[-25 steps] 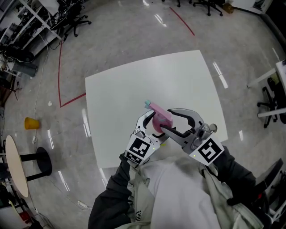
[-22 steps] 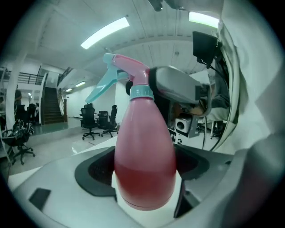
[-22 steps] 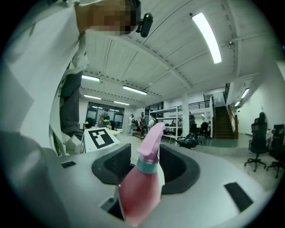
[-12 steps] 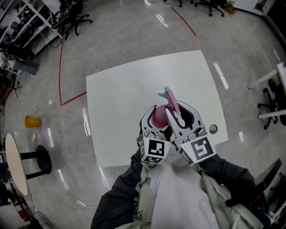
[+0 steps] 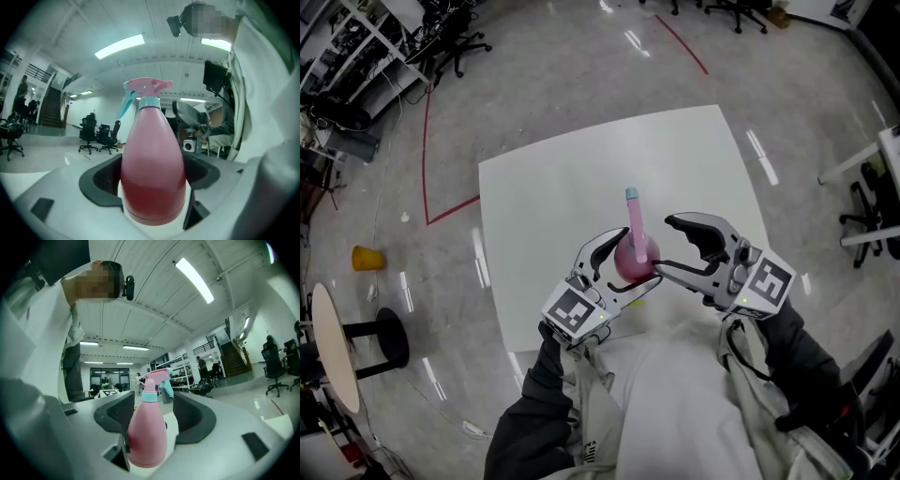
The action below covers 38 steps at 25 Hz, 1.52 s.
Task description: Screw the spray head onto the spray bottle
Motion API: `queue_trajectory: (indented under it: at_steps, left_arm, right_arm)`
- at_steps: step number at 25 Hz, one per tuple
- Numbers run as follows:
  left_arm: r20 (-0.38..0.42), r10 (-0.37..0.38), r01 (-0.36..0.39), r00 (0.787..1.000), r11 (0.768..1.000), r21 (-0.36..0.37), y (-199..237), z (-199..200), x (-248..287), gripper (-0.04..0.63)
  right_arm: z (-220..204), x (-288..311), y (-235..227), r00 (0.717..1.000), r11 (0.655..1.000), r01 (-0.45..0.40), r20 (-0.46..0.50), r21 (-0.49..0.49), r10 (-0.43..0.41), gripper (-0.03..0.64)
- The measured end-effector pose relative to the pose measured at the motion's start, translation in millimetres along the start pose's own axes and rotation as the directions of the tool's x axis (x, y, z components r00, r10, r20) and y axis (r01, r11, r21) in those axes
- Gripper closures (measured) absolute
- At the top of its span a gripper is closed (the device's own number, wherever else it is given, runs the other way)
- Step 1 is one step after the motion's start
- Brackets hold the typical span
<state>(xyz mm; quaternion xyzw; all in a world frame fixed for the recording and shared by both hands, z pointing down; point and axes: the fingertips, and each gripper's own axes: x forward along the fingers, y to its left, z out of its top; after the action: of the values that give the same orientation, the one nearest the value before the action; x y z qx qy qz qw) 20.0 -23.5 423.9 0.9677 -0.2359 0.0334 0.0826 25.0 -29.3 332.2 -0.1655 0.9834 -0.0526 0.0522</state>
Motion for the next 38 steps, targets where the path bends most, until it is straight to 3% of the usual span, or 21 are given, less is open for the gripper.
queue_trajectory:
  at_steps: [4, 7, 11, 13, 16, 20, 23, 25, 27, 29, 32, 34, 35, 37, 38]
  left_arm:
    - [-0.013, -0.104, 0.104, 0.994, 0.994, 0.029, -14.1, 4.8, -2.9, 0.189]
    - [-0.017, -0.132, 0.132, 0.991, 0.991, 0.026, -21.7, 6.3, -2.9, 0.19]
    - [-0.008, -0.139, 0.139, 0.99, 0.99, 0.009, -27.4, 6.7, 0.1, 0.19]
    - [-0.035, -0.08, 0.082, 0.996, 0.995, 0.052, -20.3, 4.2, 3.2, 0.19]
    - [-0.096, 0.074, -0.06, 0.993, 0.988, 0.144, -1.2, -4.1, 10.9, 0.19]
    - [-0.066, 0.19, -0.184, 0.98, 0.979, 0.089, 10.0, -4.7, 14.0, 0.19]
    - [-0.068, 0.24, -0.235, 0.968, 0.969, 0.073, 12.2, -7.2, 16.3, 0.19]
    - [-0.054, 0.209, -0.206, 0.976, 0.977, 0.058, 9.9, -6.0, 18.1, 0.19]
    - [0.001, 0.104, -0.104, 0.995, 0.995, 0.011, -2.1, 3.1, 16.4, 0.19]
    - [0.031, -0.001, 0.001, 1.0, 1.0, -0.014, -13.5, 10.5, 11.4, 0.19]
    - [-0.001, -0.058, 0.058, 0.998, 0.998, 0.012, -14.7, 7.0, -1.2, 0.19]
    - [-0.003, -0.088, 0.088, 0.996, 0.996, 0.006, -17.8, 5.9, -8.1, 0.19]
    - [-0.006, -0.117, 0.117, 0.993, 0.993, 0.002, -22.5, 6.1, -11.1, 0.19]
    - [-0.026, -0.194, 0.194, 0.981, 0.981, -0.001, -35.8, 5.6, -15.3, 0.19]
    - [-0.043, -0.233, 0.233, 0.972, 0.972, 0.003, -42.9, 3.7, -15.5, 0.189]
  right_arm:
    - [-1.9, 12.6, 18.2, 0.991, 0.992, -0.124, -0.041, 0.017, 0.124, 0.377]
    - [1.8, 17.3, 26.4, 0.986, 0.986, -0.162, -0.036, -0.027, 0.161, 0.381]
    - [0.9, 17.3, 30.2, 0.986, 0.985, -0.165, -0.038, -0.042, 0.163, 0.471]
    - [3.8, 18.5, 25.3, 0.994, 0.993, -0.104, -0.021, -0.052, 0.103, 0.485]
    - [-1.1, 24.8, 15.9, 0.997, 0.991, 0.054, -0.056, -0.124, -0.062, 0.494]
    - [-4.7, 34.9, 10.7, 0.956, 0.947, 0.273, -0.059, -0.169, -0.287, 0.497]
    - [-7.4, 32.4, 5.3, 0.928, 0.922, 0.36, -0.053, -0.142, -0.37, 0.497]
    - [-9.5, 31.2, 7.0, 0.943, 0.939, 0.32, -0.047, -0.127, -0.328, 0.497]
    - [-8.2, 25.0, 14.8, 0.976, 0.971, 0.211, -0.021, -0.107, -0.215, 0.495]
    - [-4.6, 15.0, 20.5, 0.995, 0.993, 0.093, -0.013, -0.072, -0.094, 0.494]
    - [5.7, 3.7, 23.6, 1.0, 1.0, -0.026, -0.006, -0.005, 0.026, 0.476]
    - [12.1, -5.6, 22.6, 0.999, 0.999, -0.054, -0.005, -0.002, 0.054, 0.475]
    - [13.8, -8.9, 21.5, 0.998, 0.998, -0.062, -0.012, -0.01, 0.062, 0.461]
    - [14.0, -8.2, 20.5, 0.995, 0.995, -0.092, -0.043, -0.029, 0.091, 0.323]
    - [12.8, -5.1, 21.2, 0.991, 0.992, -0.118, -0.061, -0.039, 0.115, 0.297]
